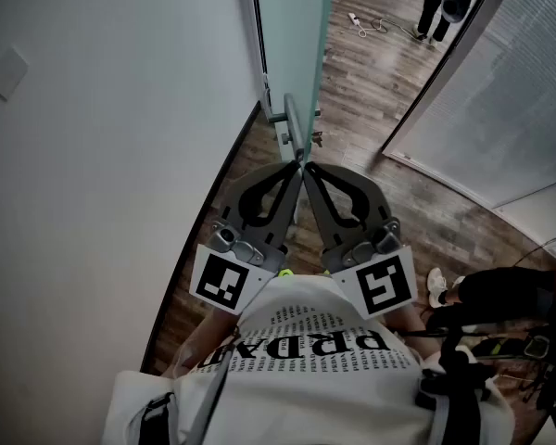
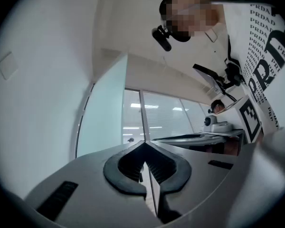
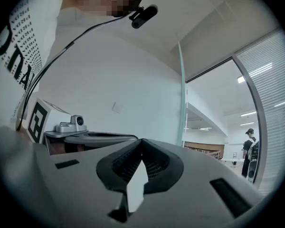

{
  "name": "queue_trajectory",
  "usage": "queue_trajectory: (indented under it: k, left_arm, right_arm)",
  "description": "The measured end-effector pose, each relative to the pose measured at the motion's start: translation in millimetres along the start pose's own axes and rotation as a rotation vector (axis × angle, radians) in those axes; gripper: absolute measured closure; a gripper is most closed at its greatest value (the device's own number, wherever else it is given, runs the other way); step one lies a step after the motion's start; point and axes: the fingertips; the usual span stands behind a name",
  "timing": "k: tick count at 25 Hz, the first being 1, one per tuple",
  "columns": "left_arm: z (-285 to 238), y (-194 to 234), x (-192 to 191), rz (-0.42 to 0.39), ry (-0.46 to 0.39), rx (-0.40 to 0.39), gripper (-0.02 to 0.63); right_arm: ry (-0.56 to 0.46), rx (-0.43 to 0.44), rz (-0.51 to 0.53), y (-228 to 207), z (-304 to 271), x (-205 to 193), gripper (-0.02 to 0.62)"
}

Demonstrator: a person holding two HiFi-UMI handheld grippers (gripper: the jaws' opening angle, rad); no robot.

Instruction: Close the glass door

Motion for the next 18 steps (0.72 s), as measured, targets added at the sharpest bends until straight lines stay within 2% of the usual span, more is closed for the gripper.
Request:
queue_trajectory:
  k: [4,11,18]
  left_arm:
    - [28.1,-17.5,-20.1,0.01,-0.006,0.018,0.615]
    - [15.0,-9.4,-20.5,0.012,0.001,0.019,0.615]
    - [27.6,-18.2,-25.2,-0.013,-0.005,0.008,0.615]
  right_arm:
    - [0.002,0.019,0.005,27.3,19.3,-19.8,0.597]
    - [0.01,0.02,-0.012,15.3,10.6,-22.2,0.597]
    - [0.002,0.014,0.005,27.7,20.2,-26.1,0.597]
Point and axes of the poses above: the fingertips, and each gripper's own axes: z backward along the fingers, y to its left, x out of its top
